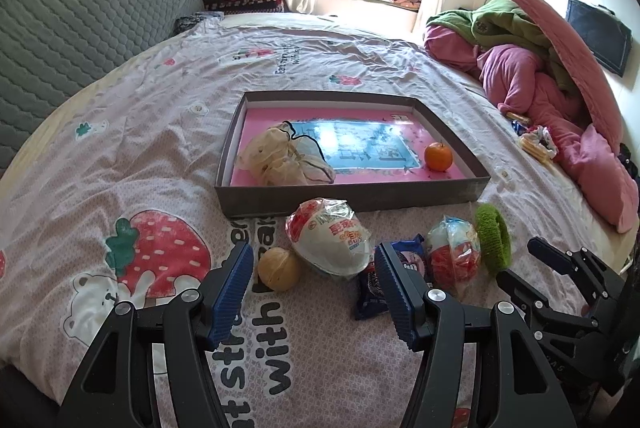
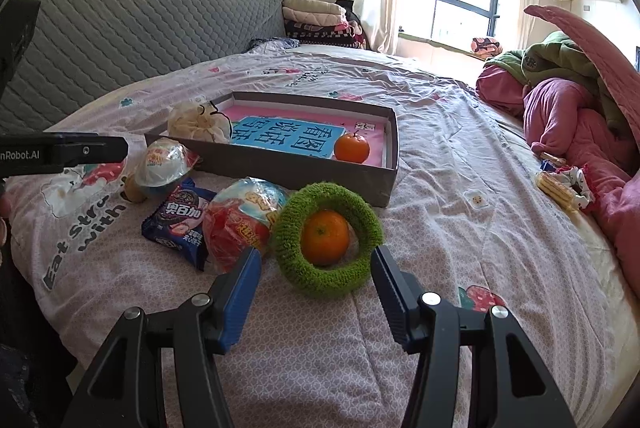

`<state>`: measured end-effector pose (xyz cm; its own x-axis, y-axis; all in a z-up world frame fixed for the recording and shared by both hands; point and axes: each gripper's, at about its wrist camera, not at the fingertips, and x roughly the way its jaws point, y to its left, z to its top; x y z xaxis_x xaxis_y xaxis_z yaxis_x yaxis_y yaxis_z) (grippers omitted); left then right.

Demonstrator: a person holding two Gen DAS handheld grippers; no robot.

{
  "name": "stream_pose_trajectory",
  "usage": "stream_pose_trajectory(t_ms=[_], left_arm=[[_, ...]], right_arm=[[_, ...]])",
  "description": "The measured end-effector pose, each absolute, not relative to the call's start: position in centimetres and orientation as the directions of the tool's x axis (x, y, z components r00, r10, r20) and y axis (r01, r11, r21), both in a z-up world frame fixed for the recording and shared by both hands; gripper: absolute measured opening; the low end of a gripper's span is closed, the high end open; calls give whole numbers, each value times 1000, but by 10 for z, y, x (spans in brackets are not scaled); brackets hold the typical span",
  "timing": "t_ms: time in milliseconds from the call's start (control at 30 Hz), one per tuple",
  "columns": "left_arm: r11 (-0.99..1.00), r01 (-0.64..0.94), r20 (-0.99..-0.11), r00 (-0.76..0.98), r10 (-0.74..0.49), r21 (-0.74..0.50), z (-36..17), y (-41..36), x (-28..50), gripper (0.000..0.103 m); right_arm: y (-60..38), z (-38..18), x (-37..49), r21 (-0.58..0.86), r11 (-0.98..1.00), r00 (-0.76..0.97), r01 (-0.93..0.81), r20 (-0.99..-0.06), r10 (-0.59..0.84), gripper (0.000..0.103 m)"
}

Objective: Organize objects
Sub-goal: 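Move the right tool to the green fuzzy ring while the left tool grasps the wrapped round snack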

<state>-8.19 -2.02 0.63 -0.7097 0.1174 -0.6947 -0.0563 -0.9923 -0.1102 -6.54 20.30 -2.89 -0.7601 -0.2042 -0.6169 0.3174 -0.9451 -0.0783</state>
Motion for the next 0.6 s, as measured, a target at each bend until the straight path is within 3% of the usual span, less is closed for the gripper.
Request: stream_pose_trajectory(t_ms=[600], left_arm=[[-996, -33, -727, -681, 84, -84, -9, -6, -115, 65]], right_arm=[[199, -35, -71, -91, -946, -760, 312, -621, -191, 57]])
